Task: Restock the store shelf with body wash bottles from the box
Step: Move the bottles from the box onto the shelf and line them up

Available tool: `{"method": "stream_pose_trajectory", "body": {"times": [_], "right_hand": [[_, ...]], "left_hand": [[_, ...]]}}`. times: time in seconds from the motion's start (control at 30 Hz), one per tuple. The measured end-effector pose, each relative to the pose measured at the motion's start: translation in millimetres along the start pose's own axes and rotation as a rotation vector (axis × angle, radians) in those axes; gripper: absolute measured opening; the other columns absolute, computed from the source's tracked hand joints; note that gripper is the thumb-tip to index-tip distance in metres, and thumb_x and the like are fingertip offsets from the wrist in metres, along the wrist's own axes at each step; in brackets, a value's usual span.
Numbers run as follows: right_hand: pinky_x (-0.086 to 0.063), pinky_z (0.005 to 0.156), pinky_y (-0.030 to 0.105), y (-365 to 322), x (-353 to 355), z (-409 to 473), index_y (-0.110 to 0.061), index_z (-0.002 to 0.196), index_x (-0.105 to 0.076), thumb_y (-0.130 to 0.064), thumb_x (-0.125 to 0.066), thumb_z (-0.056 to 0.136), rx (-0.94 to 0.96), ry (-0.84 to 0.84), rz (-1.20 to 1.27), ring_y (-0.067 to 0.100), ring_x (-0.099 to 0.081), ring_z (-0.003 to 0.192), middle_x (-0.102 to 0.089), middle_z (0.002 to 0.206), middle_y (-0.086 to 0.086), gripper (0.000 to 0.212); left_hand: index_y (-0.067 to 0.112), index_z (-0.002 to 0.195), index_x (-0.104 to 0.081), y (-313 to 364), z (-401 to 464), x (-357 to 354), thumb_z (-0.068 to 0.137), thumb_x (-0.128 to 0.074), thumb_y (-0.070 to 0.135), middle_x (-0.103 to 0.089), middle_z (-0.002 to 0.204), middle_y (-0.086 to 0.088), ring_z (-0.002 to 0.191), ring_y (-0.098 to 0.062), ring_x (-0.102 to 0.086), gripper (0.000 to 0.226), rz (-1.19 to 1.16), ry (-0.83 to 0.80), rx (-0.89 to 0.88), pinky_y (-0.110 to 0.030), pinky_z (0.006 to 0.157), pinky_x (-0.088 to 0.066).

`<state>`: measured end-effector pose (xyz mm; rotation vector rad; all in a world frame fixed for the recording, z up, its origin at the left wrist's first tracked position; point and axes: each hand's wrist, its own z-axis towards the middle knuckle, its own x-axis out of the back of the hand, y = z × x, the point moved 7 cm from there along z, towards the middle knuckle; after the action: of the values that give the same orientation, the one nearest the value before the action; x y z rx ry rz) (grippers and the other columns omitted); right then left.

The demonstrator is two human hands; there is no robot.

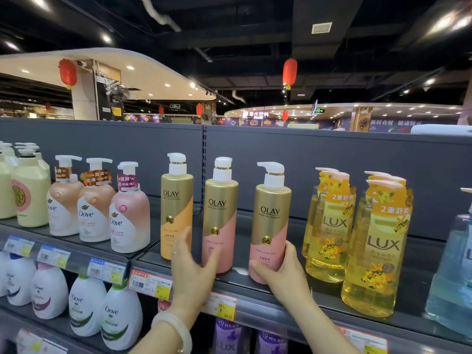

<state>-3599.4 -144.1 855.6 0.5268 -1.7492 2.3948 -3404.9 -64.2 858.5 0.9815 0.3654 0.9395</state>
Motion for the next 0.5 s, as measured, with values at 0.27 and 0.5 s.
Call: {"method": "stream_pose_trajectory", "body": {"times": [0.27,0.5], "right_hand": [[-0.043,0.082,0.023,3,0,-1,-0.023,0.135,-0.03,-0.029,-0.082,0.069,-0.015,0.011,-0.041,0.008,-0.048,0.1,-0.049,0.111,-0.011,0.084],[-0.044,0.084,0.026,0,-1,-2,-0.022,0.134,-0.031,-0.03,-0.081,0.07,-0.002,0.01,-0.061,0.009,-0.048,0.1,-0.051,0.114,-0.008,0.081]], "left_hand": [[0.006,0.143,-0.016,-43,62,26,0.062,-0.085,0.034,-0.036,0.144,-0.017,0.133,-0.033,-0.036,0.11,0.186,-0.02,0.205,-0.049,0.109,-0.033],[0.01,0.117,-0.044,-48,67,27,0.067,-0.08,0.033,-0.057,0.112,-0.009,0.1,-0.028,-0.056,0.065,0.35,-0.067,0.174,-0.036,0.082,-0.045]]}}
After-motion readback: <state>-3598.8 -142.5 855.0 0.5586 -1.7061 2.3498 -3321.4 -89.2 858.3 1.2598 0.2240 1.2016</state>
